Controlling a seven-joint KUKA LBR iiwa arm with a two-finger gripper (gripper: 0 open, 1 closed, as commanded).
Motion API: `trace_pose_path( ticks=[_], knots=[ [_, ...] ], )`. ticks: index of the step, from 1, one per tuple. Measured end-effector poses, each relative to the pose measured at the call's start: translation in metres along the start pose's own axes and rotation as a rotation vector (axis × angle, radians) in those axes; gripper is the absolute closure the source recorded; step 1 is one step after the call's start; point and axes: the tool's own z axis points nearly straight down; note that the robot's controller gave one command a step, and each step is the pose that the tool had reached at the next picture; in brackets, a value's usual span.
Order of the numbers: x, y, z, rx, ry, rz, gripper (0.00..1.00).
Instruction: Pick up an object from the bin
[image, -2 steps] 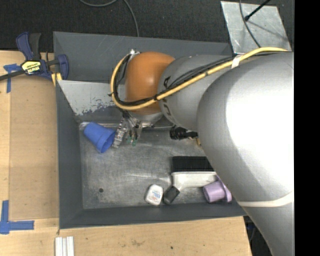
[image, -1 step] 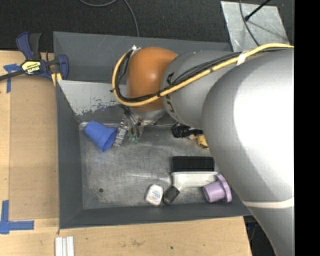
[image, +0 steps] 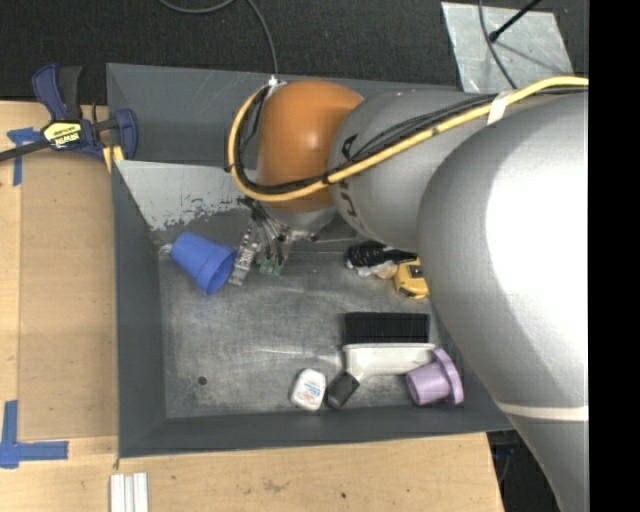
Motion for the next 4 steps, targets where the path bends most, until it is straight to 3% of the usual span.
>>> trace_pose_path(
  ticks=[4],
  knots=[
    [-0.001,0.0,-0.05,-0.003,-0.004,-0.001,1.0]
  ],
)
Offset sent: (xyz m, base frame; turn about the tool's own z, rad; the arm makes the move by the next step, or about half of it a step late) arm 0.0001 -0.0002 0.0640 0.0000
